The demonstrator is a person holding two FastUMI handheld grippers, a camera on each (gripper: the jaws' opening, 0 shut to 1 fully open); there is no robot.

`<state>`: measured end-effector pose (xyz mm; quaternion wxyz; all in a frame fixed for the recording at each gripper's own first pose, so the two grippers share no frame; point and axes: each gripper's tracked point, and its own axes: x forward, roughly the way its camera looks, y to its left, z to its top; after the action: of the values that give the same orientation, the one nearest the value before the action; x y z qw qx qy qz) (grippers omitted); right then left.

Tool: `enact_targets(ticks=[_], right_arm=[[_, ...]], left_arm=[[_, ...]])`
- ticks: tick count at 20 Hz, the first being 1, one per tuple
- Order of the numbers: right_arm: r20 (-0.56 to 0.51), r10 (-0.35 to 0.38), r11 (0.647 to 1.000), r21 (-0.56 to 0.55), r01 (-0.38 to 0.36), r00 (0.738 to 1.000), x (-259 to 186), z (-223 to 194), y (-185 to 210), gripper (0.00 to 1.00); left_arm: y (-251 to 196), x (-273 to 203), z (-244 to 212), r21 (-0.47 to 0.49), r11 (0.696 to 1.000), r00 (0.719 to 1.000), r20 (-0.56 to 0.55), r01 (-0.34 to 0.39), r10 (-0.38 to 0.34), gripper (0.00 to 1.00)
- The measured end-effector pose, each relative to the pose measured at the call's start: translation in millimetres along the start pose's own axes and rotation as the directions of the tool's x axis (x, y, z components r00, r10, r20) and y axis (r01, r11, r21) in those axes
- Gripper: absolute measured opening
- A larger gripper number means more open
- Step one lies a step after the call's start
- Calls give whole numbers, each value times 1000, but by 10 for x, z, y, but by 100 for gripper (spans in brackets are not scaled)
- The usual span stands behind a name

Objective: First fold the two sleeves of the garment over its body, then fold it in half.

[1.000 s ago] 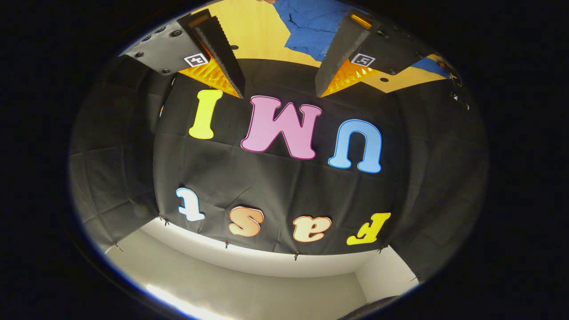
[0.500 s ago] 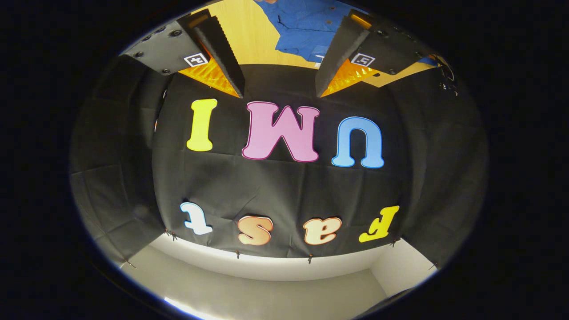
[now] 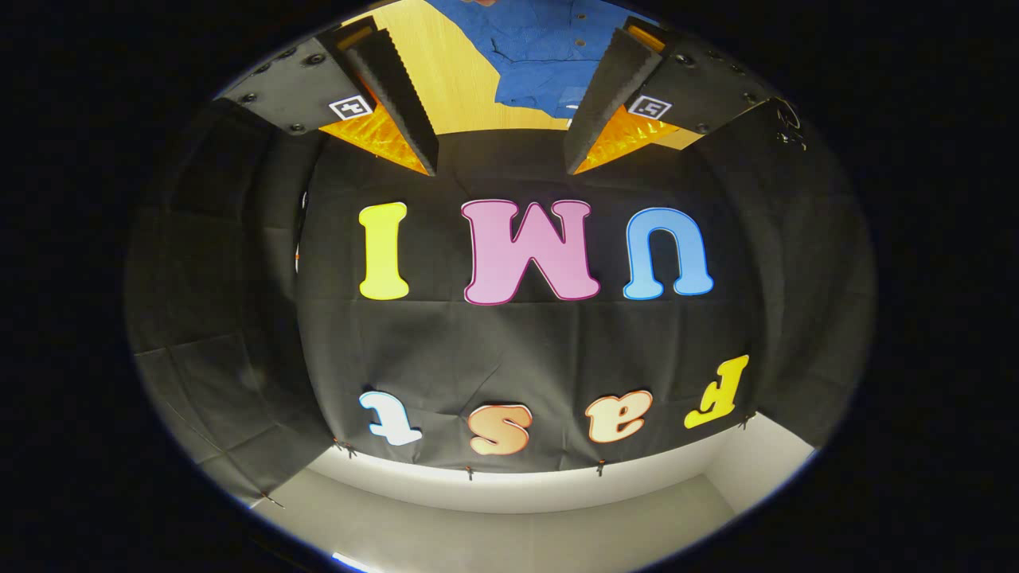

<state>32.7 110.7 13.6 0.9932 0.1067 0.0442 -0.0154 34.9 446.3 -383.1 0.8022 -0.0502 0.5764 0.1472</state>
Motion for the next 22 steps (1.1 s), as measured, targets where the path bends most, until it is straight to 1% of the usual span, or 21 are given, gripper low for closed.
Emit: enact_targets(ticks=[2,4,5,6,7,8,10,12,17,20,22], right_arm=[[-13,-12,999,36,12,1000,-2,-34,-52,92],[-19,-14,998,64,15,1000,-6,-42,-67,89],[-22,-18,998,67,19,1000,-7,-39,-95,97],[-21,-21,998,66,23,1000,-19,-49,-116,97],[-20,-23,998,62,24,1000,-18,-45,-136,97],[-19,-22,998,60,23,1000,-27,-35,-141,97],[-24,-16,998,56,17,1000,-50,-44,-145,97],[-23,-17,998,54,18,1000,-53,-30,-185,97],[-18,-45,996,76,46,999,-124,17,-350,97],[-22,-62,995,72,64,998,-182,8,-436,98],[-20,-76,996,55,77,997,-219,14,-509,97]], left_arm=[[-114,-104,70,5,1000,999,24,30,-30,0],[-284,-221,165,8,997,996,49,81,-81,0],[-403,-288,238,14,993,991,64,116,-117,0],[-558,-370,315,25,986,983,76,167,-169,0],[-738,-457,378,40,973,969,90,227,-230,0],[-901,-564,475,55,962,956,110,269,-273,0],[-1180,-775,663,87,940,928,154,329,-339,0],[-1507,-979,798,125,913,896,179,389,-406,0],[-2346,-1329,1020,237,840,827,185,487,-531,0],[-2894,-1423,1081,306,800,801,157,516,-577,0],[-3285,-1457,1063,347,766,783,124,541,-610,0]])
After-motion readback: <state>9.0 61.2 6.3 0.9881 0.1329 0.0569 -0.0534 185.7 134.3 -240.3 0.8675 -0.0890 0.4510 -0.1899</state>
